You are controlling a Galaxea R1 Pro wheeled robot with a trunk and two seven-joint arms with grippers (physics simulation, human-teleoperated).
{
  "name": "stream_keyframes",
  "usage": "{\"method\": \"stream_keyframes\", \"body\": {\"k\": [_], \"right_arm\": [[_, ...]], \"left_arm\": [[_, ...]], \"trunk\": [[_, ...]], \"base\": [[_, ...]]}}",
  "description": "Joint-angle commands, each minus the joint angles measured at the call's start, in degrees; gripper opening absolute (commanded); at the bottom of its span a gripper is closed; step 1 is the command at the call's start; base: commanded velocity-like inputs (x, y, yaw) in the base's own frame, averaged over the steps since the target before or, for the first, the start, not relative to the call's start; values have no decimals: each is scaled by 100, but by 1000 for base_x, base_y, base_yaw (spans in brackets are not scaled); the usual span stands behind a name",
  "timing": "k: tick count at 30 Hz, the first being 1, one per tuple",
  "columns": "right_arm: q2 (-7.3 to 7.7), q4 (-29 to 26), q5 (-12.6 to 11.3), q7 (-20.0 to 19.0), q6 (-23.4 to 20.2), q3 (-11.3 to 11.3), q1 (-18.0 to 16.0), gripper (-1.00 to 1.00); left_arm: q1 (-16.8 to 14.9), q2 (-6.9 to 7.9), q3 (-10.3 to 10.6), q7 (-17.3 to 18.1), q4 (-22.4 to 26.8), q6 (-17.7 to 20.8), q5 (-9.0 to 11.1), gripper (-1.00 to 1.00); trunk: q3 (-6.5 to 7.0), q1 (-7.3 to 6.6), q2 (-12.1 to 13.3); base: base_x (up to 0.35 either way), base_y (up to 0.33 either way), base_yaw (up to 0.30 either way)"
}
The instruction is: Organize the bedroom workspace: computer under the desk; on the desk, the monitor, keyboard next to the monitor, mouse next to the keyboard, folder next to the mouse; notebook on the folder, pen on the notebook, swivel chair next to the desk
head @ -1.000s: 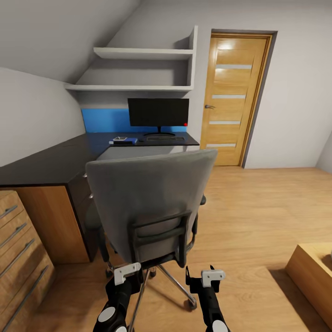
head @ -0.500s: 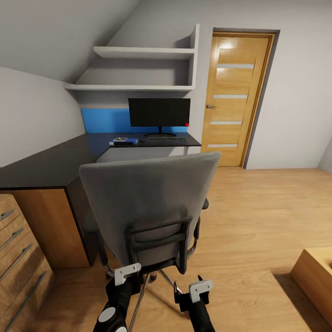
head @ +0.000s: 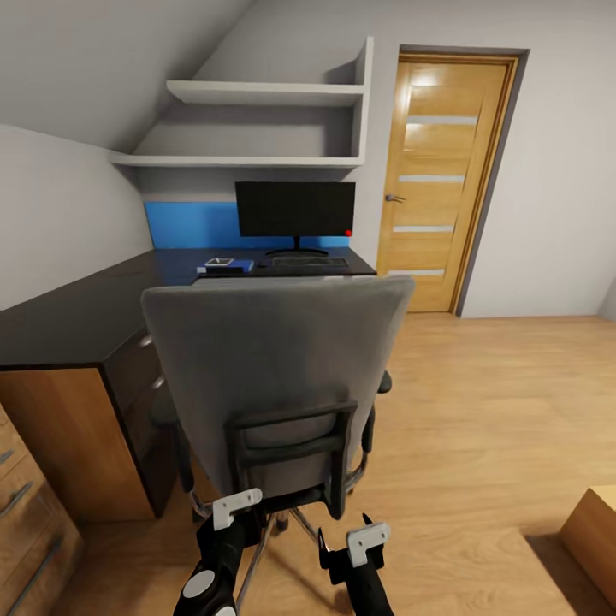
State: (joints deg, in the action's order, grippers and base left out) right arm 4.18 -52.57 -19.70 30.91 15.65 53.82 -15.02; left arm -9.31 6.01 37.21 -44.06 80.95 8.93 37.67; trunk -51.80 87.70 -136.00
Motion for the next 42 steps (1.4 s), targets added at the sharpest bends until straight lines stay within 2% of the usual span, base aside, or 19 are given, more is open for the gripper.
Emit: {"method": "stream_keyframes", "body": {"k": [1,9,12,14,15,16,18,23,27,33,42], "right_arm": [[5,-5,-60,30,60,33,-10,100],[3,-5,-84,30,162,5,-10,100],[-64,-12,-86,30,141,-40,-12,100],[-158,-14,-83,30,129,-168,-23,100],[-217,-12,-80,28,119,-311,-57,100],[-277,-8,-74,9,90,-560,-152,100],[-316,86,-81,-101,-16,-822,-339,100],[-355,659,-115,-453,-125,-1109,-832,100],[-372,1085,-135,-695,-71,-1302,-1008,100],[-459,1436,-131,-771,72,-1329,-1028,100],[-519,1491,-96,-779,241,-1303,-1032,100]], "left_arm": [[-6,5,15,-32,9,21,12,100],[-8,5,15,-25,9,21,19,100],[-8,10,10,-24,9,21,26,100],[-7,12,8,-24,9,21,28,100],[-6,11,9,-24,9,21,27,100],[-4,13,9,-26,9,21,24,100],[-6,14,8,-27,9,21,22,100],[-8,14,13,-31,9,21,22,100],[-8,11,9,-26,9,26,27,100],[-8,6,14,-27,9,22,21,100],[-8,5,15,-32,-73,21,22,100]], "trunk": [[-6,2,-2],[-6,2,-2],[-6,2,-2],[-6,2,-2],[-6,2,-2],[-6,2,-2],[-6,2,-2],[-6,2,-2],[-6,2,-2],[-6,2,-2],[-6,2,-2]], "base": [[330,0,0],[269,94,0],[77,114,0],[29,44,0],[17,25,0],[9,13,0],[4,7,0],[1,2,0],[44,0,0],[275,0,0],[323,0,0]]}}
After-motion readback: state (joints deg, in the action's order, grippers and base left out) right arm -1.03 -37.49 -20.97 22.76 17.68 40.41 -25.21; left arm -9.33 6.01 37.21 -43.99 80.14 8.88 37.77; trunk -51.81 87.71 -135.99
